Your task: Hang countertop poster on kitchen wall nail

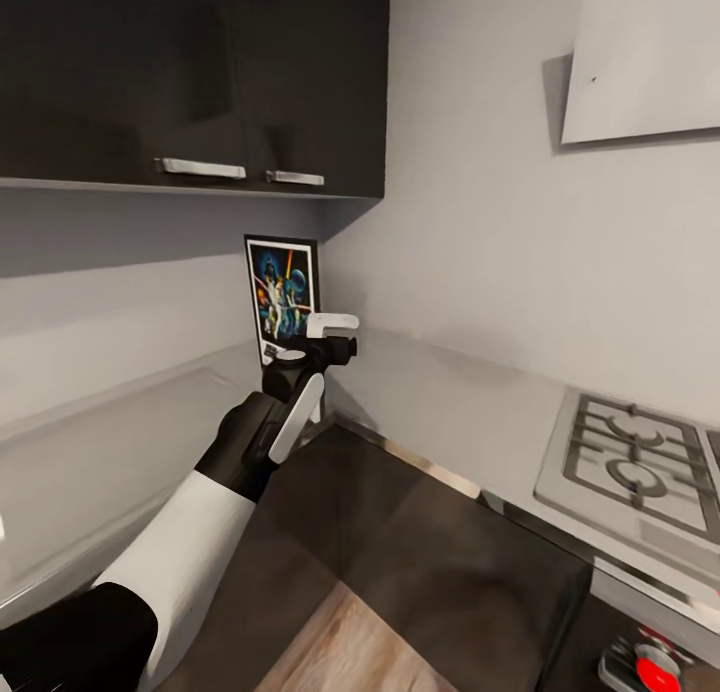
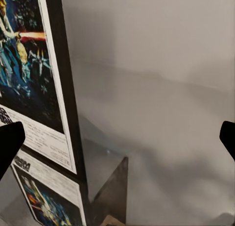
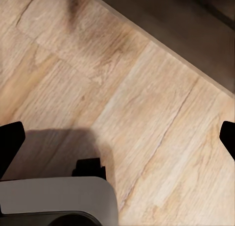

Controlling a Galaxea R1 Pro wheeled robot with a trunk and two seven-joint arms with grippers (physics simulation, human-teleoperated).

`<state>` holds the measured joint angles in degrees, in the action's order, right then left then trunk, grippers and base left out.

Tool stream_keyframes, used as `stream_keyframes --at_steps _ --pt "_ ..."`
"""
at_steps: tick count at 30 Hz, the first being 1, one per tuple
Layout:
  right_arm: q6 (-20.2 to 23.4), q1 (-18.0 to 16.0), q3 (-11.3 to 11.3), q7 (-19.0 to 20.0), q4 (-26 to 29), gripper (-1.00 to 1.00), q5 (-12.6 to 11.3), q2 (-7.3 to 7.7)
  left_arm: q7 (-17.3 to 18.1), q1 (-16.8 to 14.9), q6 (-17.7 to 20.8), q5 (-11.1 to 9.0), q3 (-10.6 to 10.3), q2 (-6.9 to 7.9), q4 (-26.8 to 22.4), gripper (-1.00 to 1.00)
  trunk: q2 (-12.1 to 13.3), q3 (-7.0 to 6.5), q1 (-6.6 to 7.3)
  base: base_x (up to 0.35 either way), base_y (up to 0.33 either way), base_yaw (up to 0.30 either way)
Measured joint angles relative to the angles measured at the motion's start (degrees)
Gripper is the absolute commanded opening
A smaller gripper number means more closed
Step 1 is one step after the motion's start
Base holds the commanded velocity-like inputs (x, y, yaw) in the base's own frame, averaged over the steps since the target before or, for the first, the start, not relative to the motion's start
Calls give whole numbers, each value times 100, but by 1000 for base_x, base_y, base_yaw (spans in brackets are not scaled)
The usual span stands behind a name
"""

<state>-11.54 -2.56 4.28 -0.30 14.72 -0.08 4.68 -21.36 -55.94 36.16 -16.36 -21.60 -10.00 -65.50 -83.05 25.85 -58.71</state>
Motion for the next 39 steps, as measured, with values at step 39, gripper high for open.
stream_keyframes --at_steps 39 --pt "-3 2 2 0 0 100 0 0 -1021 18 -696 -25 -20 0 759 100 0 0 -2 107 0 0"
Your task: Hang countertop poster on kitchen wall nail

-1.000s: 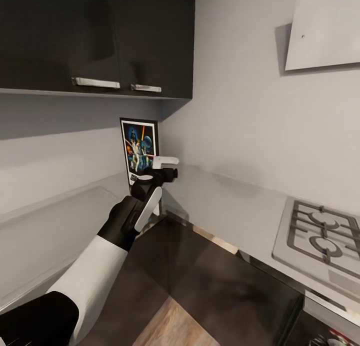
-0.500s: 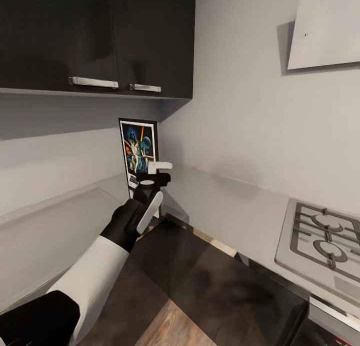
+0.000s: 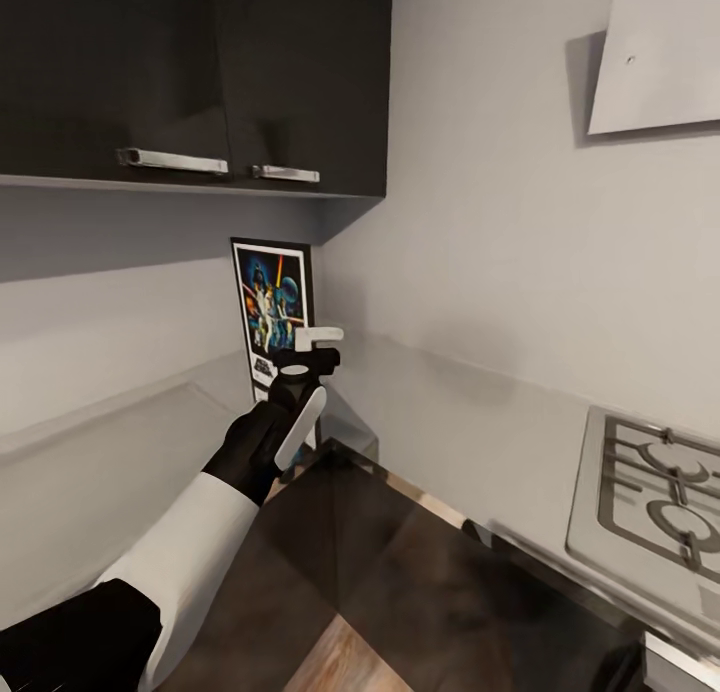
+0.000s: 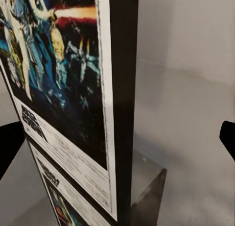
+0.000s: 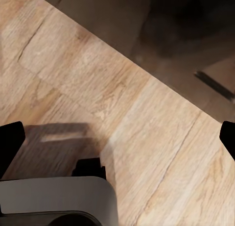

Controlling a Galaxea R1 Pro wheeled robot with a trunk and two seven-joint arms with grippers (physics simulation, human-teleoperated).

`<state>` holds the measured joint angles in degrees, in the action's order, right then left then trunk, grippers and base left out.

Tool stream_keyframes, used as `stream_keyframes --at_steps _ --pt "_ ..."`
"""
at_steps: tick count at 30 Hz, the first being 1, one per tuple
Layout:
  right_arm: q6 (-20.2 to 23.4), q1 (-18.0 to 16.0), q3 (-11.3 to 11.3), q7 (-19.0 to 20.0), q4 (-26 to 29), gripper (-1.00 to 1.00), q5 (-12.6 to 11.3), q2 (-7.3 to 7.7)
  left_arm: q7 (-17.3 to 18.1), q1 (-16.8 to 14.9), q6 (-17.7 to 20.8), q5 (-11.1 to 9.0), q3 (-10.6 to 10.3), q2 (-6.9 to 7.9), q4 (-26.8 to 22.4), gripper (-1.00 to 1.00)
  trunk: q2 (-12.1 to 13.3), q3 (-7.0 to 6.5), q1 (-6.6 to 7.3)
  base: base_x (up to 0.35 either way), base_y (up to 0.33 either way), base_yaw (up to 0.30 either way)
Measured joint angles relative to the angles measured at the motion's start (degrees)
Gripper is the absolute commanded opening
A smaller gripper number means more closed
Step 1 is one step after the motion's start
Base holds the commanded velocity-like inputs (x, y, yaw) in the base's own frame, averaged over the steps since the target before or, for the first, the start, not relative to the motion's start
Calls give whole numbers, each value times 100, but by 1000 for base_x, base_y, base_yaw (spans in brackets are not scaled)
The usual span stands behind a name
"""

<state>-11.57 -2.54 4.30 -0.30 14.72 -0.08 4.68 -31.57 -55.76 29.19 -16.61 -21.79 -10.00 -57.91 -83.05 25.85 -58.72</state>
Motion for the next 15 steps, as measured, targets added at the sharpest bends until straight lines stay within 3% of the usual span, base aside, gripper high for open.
stream_keyframes --at_steps 8,15 --pt "0 -2 0 0 0 100 0 0 0 0 -3 0 0 0 -3 100 0 0 1 177 0 0" --pt "0 -3 -4 0 0 100 0 0 -1 0 -3 0 0 0 -5 100 0 0 0 58 0 0"
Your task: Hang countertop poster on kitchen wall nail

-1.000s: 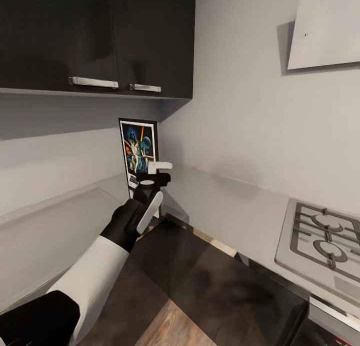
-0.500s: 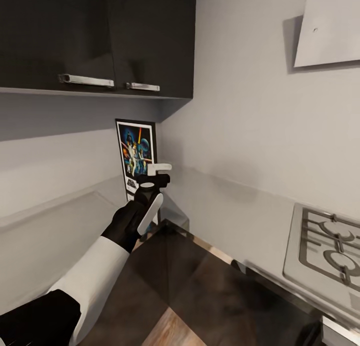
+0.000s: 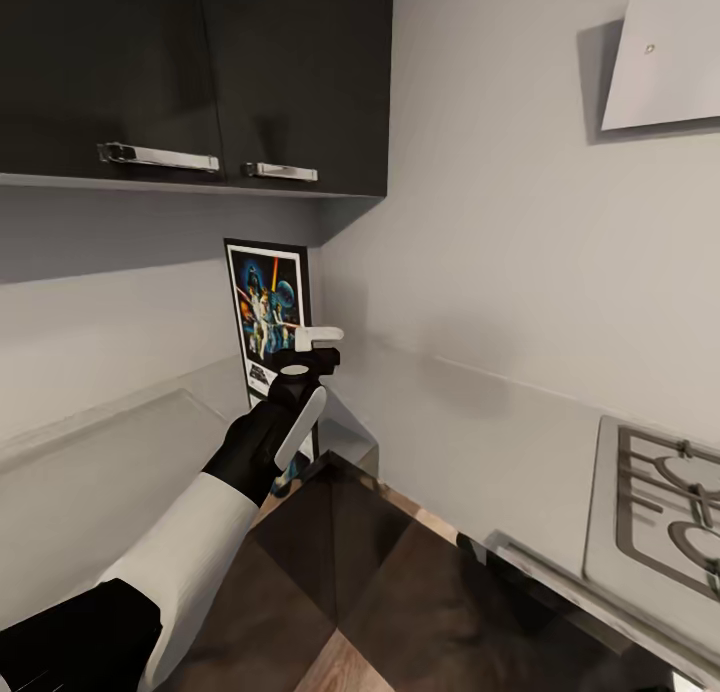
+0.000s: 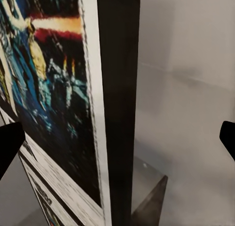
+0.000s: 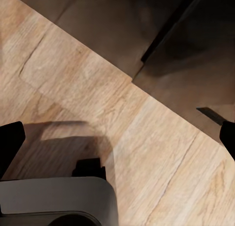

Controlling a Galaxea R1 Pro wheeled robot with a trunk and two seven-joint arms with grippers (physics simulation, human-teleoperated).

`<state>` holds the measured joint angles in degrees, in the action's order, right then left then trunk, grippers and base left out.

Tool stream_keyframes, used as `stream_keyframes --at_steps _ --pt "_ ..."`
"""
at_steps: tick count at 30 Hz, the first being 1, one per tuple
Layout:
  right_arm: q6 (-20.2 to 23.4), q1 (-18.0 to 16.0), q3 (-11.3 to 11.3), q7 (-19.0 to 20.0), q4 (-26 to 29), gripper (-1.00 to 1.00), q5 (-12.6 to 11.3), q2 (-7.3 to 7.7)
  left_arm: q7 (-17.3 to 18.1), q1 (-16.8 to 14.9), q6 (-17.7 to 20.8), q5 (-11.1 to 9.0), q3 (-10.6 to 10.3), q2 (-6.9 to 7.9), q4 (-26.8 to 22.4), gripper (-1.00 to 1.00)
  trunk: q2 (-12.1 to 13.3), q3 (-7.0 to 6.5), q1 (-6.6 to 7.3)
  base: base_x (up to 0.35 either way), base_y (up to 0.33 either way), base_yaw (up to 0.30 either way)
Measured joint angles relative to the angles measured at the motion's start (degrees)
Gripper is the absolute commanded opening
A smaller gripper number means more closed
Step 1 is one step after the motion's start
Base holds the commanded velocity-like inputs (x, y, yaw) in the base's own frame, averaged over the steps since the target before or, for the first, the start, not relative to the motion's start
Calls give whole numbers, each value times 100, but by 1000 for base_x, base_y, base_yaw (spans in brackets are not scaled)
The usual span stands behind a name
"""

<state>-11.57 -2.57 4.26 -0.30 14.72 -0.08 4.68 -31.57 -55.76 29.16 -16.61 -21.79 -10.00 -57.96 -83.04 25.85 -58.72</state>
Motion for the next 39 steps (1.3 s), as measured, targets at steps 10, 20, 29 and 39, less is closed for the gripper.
stream_keyframes --at_steps 10,20,29,39 --pt "0 3 0 0 0 100 0 0 0 0 0 0 6 0 3 100 0 0 0 126 0 0" --pt "8 2 -7 0 -2 100 15 -7 0 8 -8 8 15 0 8 100 0 0 -1 9 0 0" --pt "11 5 -20 -4 -411 100 6 -10 -8 9 -5 9 17 0 0 100 0 0 -1 0 0 0" --pt "11 6 -22 2 -973 100 0 -10 -9 9 -6 9 26 0 0 100 0 0 -1 0 0 0"
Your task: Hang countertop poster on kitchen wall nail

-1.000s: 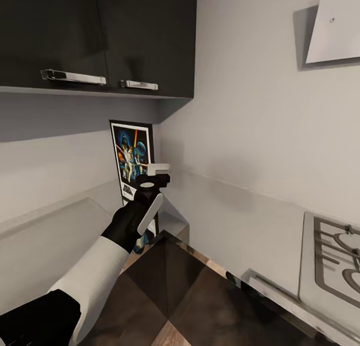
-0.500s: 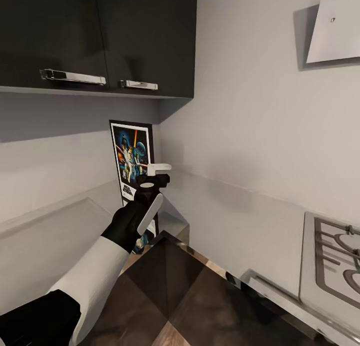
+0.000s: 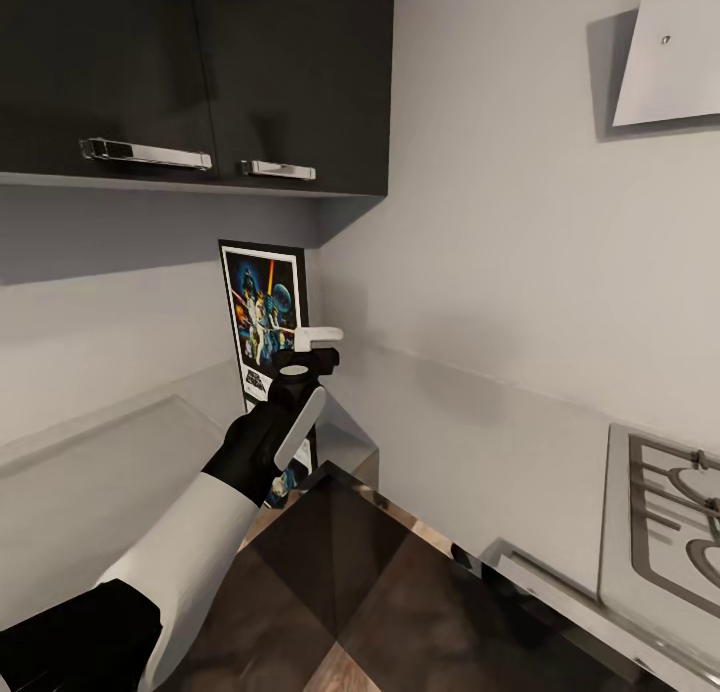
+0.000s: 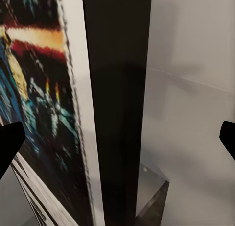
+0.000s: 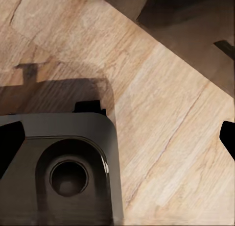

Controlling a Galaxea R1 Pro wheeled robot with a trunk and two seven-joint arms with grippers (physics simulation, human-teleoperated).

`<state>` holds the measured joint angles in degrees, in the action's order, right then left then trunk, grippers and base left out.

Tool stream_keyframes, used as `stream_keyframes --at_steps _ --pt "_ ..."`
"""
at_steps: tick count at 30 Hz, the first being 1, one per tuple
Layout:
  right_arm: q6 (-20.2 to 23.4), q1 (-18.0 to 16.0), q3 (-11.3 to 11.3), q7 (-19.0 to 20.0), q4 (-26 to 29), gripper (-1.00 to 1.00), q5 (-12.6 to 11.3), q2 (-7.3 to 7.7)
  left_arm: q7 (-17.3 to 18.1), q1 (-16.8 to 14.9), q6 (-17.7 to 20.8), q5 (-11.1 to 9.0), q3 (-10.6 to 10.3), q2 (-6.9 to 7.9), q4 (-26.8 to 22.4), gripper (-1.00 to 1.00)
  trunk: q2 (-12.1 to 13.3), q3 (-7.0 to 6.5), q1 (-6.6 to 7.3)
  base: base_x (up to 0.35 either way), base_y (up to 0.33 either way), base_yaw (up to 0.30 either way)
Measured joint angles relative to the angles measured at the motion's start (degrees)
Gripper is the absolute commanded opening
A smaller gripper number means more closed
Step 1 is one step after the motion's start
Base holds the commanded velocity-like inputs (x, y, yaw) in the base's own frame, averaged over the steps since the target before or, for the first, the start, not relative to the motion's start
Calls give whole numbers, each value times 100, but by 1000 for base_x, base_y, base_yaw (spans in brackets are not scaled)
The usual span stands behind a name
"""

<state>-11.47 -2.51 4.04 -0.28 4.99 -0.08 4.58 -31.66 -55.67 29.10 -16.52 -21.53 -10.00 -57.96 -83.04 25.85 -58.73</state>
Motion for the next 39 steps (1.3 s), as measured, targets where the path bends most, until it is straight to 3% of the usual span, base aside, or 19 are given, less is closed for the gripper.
stream_keyframes --at_steps 20,39 --pt "9 -1 -3 6 -90 100 16 -17 -8 0 1 9 7 0 15 100 0 0 0 0 0 0" --pt "9 -1 -3 6 -90 100 0 -26 -238 9 5 6 17 0 26 100 0 0 0 0 0 0"
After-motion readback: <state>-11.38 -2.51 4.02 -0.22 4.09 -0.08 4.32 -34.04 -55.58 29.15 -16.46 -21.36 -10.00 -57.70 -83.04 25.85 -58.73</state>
